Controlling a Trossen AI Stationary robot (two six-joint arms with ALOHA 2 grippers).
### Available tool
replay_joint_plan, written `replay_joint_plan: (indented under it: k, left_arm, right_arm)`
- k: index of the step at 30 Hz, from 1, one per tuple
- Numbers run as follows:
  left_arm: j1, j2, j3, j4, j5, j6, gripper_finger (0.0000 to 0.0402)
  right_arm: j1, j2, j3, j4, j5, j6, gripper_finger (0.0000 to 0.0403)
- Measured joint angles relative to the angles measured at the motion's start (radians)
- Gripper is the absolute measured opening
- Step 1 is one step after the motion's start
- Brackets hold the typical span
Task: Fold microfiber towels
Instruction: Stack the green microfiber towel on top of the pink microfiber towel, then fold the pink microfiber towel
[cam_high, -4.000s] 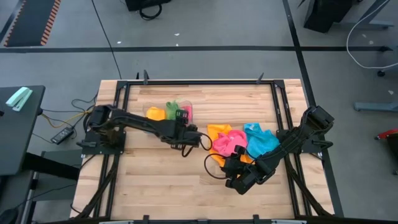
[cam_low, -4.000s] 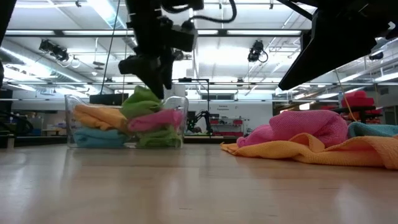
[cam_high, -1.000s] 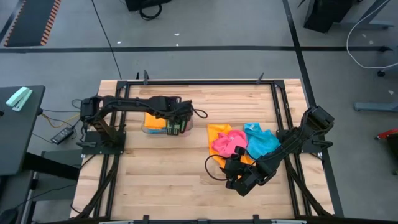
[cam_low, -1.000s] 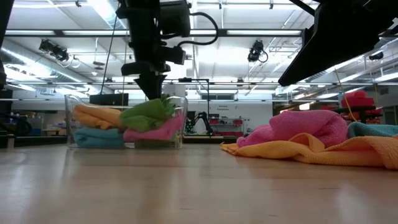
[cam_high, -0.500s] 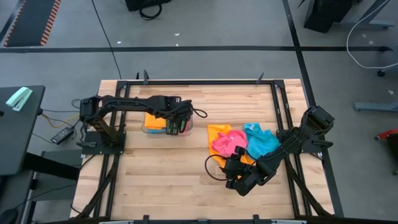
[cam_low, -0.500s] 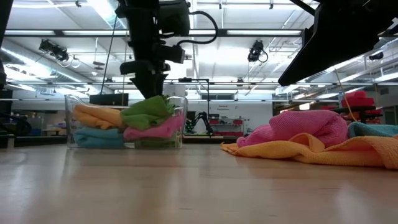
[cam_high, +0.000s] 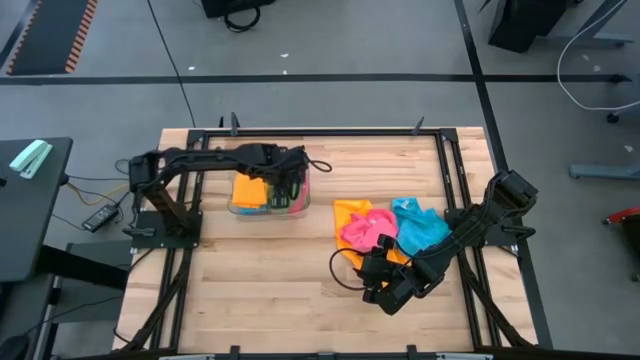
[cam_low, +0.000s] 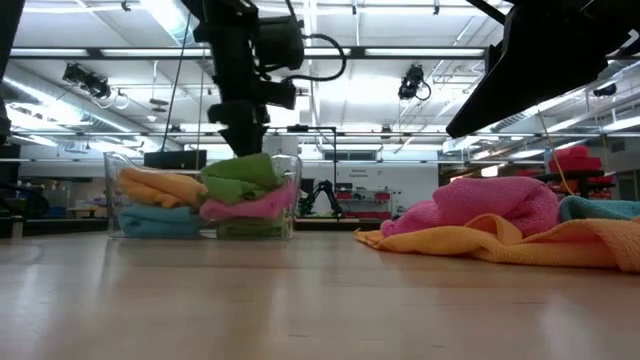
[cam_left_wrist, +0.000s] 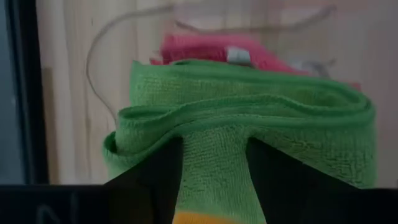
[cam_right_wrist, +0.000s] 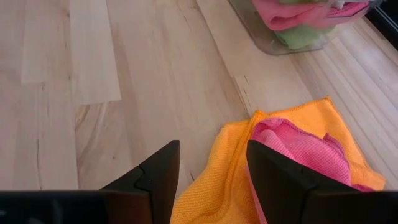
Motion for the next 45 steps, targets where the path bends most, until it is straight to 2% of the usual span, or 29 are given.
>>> replay_joint_plan:
  k: [5, 9, 13, 20, 30, 39, 45]
  left_arm:
    - [0.003, 0.053, 0.000, 0.035, 0.059, -0.014, 0.0216]
    - [0.003, 0.116, 0.000, 0.035, 0.061, -0.019, 0.0250]
    - [0.004, 0.162, 0.001, 0.049, 0.061, -0.012, 0.0268]
    - [0.002, 0.156, 0.000, 0.049, 0.058, -0.012, 0.0256]
    - [-0.016, 0.019, -0.004, 0.002, 0.033, -0.026, 0.0251]
    - [-0.032, -0.052, -0.004, 0.001, 0.031, -0.051, 0.0240]
    - [-0.091, -0.101, -0.004, 0.023, 0.059, -0.127, 0.0227]
  right_arm:
    - [0.000, 0.000, 0.000, 0.000, 0.000, -0.005, 0.0196]
    - [0.000, 0.000, 0.000, 0.000, 0.000, -0.010, 0.0196]
    - [0.001, 0.000, 0.000, -0.001, 0.000, -0.010, 0.0196]
    - [0.001, 0.000, 0.000, -0.002, 0.000, -0.018, 0.0196]
    - [0.001, 0.000, 0.000, -0.001, 0.000, -0.018, 0.0196]
    - [0.001, 0.000, 0.000, -0.001, 0.000, -0.018, 0.0196]
    - [0.001, -0.002, 0.000, -0.021, -0.023, -0.041, 0.0196]
